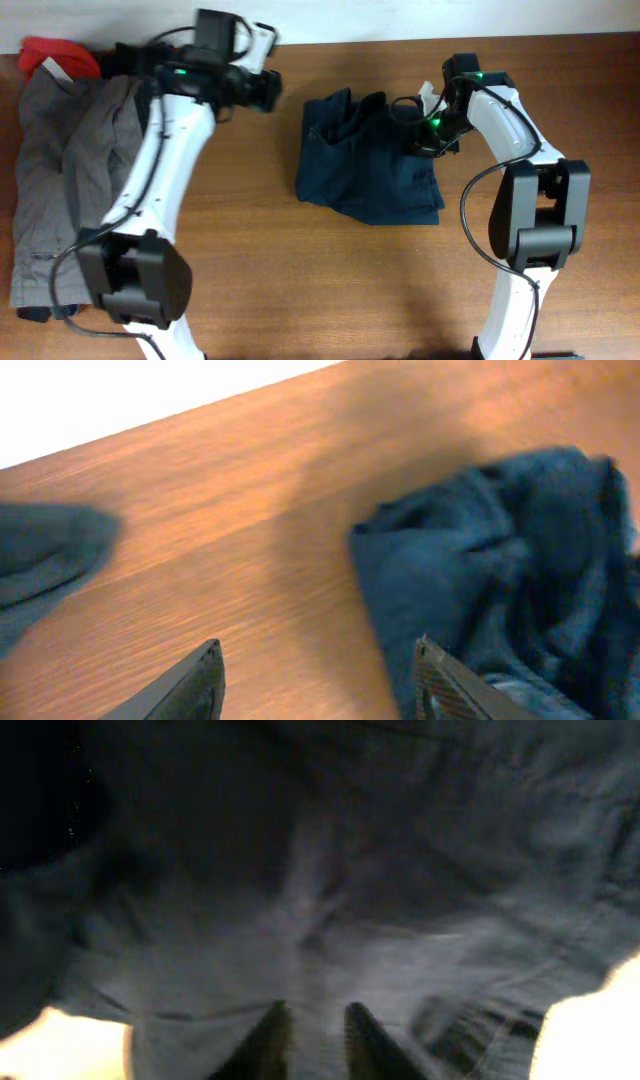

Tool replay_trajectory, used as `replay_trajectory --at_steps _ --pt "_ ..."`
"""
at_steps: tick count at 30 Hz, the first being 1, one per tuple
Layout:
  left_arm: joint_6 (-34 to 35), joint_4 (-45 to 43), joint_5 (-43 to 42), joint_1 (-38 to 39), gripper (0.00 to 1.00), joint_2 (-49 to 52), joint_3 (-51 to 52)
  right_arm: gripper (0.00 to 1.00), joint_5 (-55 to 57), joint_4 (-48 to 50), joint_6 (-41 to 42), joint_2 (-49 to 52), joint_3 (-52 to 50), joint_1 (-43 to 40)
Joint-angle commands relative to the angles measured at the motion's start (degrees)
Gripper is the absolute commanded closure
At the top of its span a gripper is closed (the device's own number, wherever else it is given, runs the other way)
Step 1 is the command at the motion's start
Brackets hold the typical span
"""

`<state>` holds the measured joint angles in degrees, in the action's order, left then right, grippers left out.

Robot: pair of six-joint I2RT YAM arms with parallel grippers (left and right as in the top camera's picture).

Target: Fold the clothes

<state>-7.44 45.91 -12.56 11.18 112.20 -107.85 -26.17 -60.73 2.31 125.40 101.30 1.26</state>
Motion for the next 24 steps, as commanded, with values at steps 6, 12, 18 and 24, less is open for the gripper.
replay_trajectory --at_steps 6,12,18,24 --pt "2.01 1.55 0.0 -5.18 0.4 -3.15 0.0 0.36 -5.09 -0.2 2.03 -5.92 6.05 2.86" --pt "1.99 1.53 1.97 -5.35 0.4 -3.15 0.09 0.32 -1.44 -0.11 8.72 -7.58 9.55 4.92" --pt "1.79 1.6 2.54 -5.33 0.4 -3.15 0.09 0.17 8.13 2.32 20.41 -7.06 9.6 10.82" --pt "1.77 2.49 2.56 -5.35 0.4 -3.15 0.09 0.02 17.97 5.6 27.78 -4.55 9.57 17.79"
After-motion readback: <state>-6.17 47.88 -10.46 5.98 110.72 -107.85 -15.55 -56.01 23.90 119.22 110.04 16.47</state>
